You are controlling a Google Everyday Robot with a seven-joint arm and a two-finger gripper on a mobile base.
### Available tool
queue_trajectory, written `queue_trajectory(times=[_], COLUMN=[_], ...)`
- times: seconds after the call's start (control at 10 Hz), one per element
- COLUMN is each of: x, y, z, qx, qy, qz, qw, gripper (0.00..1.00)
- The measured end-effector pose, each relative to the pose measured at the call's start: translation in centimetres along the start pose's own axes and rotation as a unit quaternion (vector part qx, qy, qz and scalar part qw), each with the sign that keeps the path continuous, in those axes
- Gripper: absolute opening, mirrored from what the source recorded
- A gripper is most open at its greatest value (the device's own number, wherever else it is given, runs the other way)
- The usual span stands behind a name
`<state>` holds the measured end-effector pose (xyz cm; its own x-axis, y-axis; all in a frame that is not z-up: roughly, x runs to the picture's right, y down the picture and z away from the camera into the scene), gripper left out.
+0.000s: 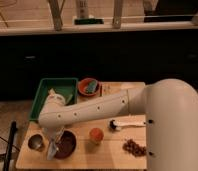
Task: Wipe purple bowl with towel
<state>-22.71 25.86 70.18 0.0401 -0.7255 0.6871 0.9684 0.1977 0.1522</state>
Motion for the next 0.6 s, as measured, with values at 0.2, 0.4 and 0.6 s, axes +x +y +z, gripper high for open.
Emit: queue_trajectory(times=[0.2, 0.4, 0.6], x=[-3.0, -4.5, -4.8], y=[0.2, 2.5, 5.4], z=[0.3, 0.3, 0.2], qx=[0.003, -0.001, -0.007], qy=[-0.017, -0.028, -0.03], qz=[-0.021, -0.012, 0.008], qw=[0.9996, 0.9996, 0.9995], gripper=[0.0, 0.0, 0.0])
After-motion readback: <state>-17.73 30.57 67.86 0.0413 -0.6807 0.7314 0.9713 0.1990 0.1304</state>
